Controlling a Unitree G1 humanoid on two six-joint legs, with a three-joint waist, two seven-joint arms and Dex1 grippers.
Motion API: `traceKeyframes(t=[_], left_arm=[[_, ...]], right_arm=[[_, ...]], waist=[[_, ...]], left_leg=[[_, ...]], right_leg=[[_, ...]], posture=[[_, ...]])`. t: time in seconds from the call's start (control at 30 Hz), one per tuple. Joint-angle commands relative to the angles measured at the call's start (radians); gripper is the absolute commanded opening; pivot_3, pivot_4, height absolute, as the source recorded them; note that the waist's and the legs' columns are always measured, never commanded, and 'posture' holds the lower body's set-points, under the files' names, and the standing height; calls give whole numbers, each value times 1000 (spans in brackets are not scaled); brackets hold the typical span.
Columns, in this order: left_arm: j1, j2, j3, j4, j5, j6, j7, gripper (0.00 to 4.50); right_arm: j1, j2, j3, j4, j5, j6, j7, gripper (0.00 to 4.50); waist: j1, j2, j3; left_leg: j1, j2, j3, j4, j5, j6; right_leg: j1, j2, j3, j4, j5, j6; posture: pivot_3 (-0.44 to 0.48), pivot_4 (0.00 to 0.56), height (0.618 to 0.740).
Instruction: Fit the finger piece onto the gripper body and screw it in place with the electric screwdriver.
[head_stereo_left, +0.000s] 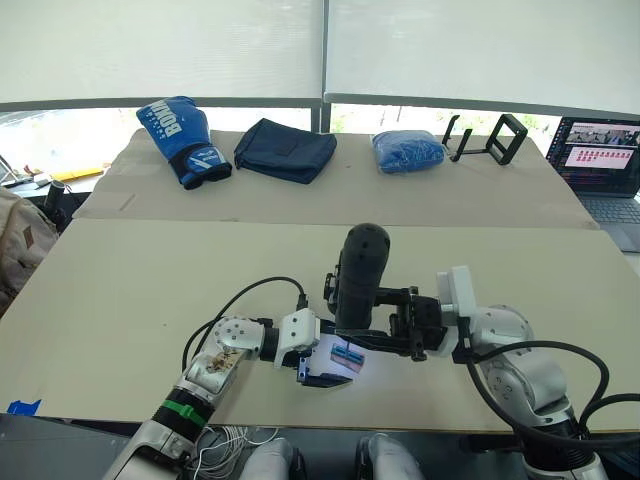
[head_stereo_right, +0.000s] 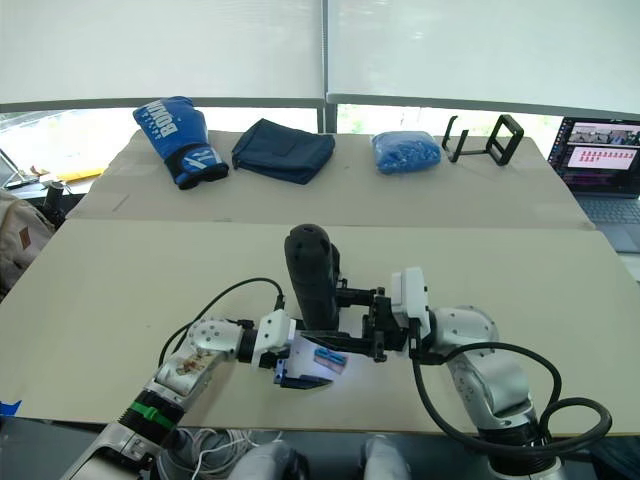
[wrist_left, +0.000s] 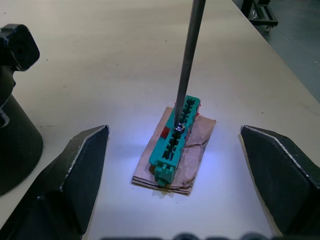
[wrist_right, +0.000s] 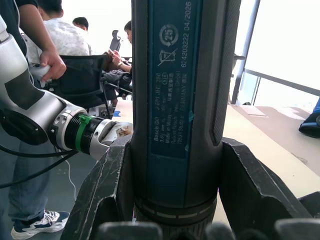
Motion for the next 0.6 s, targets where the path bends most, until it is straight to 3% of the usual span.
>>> traceKeyframes(t=[0.03,0.6], left_arm=[[36,2,-39,40,29,32,-1,4429],[37,1,-38,30,27,42,2,4429]], right_arm=[[-5,-4,-18,-36,22,-31,4,1940],[-13,-4,-22,-38,23,-35,1,1940]], waist=[[0,0,0],[0,0,0]], left_leg=[[0,0,0,0,0,0],[0,0,0,0,0,0]], right_leg=[[0,0,0,0,0,0],[0,-1,-1,0,0,0]], posture=[[0,150,740],[0,150,740]])
